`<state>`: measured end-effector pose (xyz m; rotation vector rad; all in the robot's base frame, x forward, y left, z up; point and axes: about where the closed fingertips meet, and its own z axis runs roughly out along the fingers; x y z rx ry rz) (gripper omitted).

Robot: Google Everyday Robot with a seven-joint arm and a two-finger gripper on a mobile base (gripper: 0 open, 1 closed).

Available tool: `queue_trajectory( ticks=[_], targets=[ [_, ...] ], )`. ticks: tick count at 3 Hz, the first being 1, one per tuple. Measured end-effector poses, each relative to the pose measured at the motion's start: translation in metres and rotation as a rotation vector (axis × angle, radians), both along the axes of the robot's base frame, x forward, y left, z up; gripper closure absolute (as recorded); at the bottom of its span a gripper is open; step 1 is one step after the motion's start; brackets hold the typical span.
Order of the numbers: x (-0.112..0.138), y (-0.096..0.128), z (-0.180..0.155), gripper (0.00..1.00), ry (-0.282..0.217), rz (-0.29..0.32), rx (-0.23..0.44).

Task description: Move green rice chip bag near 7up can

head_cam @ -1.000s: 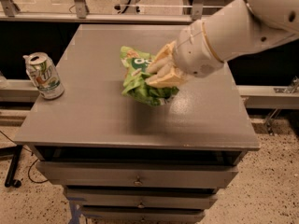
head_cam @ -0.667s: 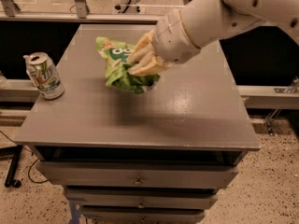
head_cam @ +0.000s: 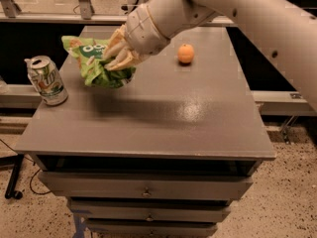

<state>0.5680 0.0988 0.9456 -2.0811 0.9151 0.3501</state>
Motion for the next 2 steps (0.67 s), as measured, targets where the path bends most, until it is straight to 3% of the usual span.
queue_trajectory(
  ticks=[2],
  targets=[
    [0.037,0.046,-0.023,1.00,-0.050,0.094,-0.025]
  ],
)
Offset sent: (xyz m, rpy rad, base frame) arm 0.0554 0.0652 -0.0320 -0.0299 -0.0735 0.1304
